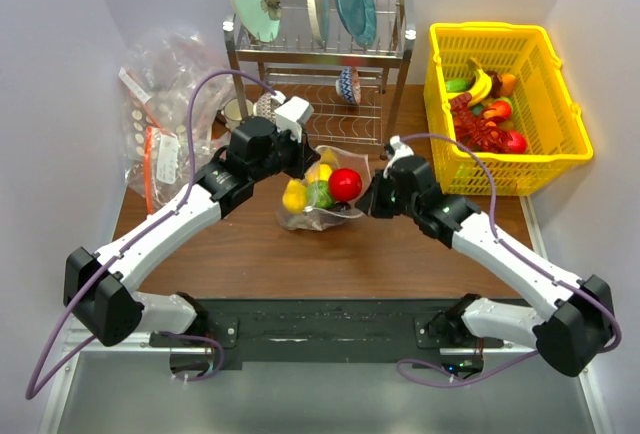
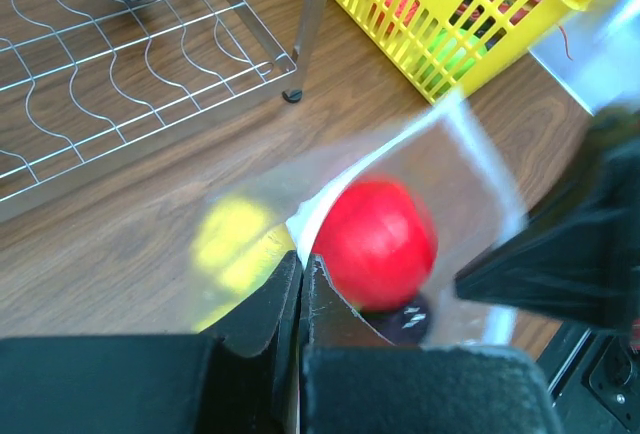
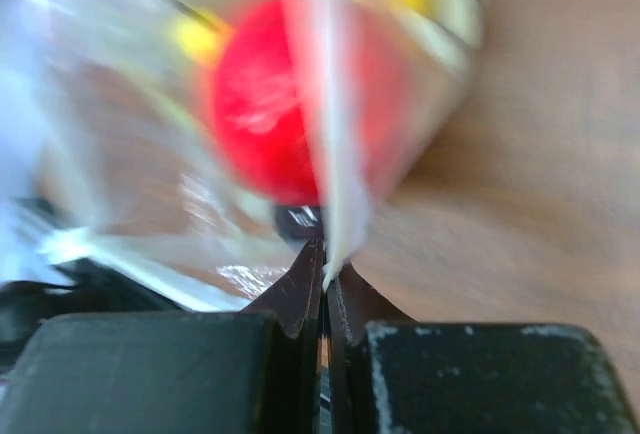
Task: Place the food in the zip-top bag and seal the zipper
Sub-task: Adjust the zipper food storage bag at the center of the board.
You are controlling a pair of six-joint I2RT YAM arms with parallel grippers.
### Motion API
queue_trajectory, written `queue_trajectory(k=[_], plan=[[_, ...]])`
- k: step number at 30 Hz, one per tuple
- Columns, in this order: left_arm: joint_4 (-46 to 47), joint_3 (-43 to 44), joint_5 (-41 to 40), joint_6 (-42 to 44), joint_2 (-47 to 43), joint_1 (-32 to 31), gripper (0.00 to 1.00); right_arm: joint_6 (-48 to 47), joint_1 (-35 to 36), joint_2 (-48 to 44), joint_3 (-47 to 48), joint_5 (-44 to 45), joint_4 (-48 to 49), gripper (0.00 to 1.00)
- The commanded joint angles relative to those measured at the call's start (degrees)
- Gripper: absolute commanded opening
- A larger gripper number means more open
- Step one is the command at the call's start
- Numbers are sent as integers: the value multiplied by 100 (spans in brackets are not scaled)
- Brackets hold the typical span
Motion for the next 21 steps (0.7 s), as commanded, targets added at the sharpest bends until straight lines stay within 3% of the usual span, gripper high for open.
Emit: queue_trajectory(k=[1,7,13,18,21], plan=[[172,262,-12,22,-119,43,0,-427,7,-90,1630,-4,-558,0],[-11,551,163,-117,-286,35,0,-647,-10,217,2152,771,-805,0],[-1540,1870,726,-417,196,26,0,-718,-10,359,1750,762,-1025,0],[-1007,582,577,-776,-49,26,0,-788,-10,157,2150,657,-1209,0],[-997,360,779,-909,82,17,0,-902,-10,25,2625,657,-1393,0]])
